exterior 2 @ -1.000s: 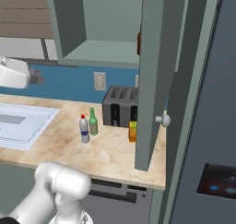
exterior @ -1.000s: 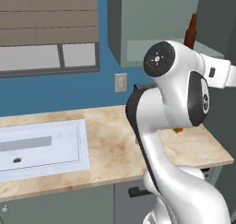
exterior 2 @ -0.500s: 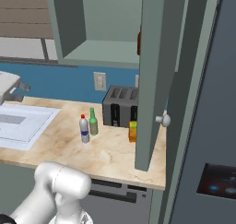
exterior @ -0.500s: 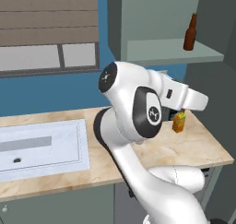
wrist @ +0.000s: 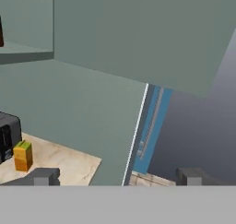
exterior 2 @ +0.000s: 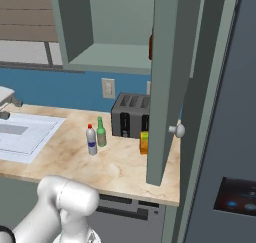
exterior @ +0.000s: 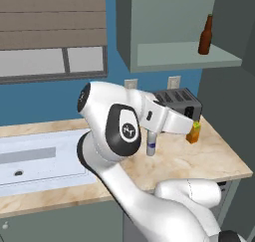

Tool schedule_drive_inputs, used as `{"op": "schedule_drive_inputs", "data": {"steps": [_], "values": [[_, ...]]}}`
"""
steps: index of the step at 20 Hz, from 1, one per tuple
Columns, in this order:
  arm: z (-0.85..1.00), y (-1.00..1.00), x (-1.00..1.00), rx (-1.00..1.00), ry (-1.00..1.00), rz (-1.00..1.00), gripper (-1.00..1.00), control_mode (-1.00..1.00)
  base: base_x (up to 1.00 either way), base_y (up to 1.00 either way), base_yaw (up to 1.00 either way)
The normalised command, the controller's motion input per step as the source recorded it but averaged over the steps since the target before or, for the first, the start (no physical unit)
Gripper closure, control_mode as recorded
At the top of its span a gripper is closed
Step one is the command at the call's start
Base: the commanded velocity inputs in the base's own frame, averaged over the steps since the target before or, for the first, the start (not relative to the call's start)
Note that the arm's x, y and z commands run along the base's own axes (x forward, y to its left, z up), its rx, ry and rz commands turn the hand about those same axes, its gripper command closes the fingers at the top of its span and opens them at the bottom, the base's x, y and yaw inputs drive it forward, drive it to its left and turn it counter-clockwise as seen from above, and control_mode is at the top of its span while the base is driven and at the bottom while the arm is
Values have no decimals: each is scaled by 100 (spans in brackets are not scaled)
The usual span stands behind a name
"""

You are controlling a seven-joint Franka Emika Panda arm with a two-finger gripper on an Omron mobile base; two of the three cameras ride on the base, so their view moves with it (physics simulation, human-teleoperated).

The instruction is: Sort all alcoholic drinks to one cabinet, and non-alcoholic drinks to the other.

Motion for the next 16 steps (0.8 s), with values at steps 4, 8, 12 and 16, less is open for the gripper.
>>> {"op": "schedule_drive_inputs", "data": {"steps": [4,8,12,16], "values": [[-15,34,28,0,0,-2,-100,-100,0,0,0],[-10,22,39,0,0,0,-100,-100,0,0,0],[-12,18,52,0,0,0,-100,-100,0,0,0],[-18,20,58,0,0,0,-100,-100,0,0,0]]}}
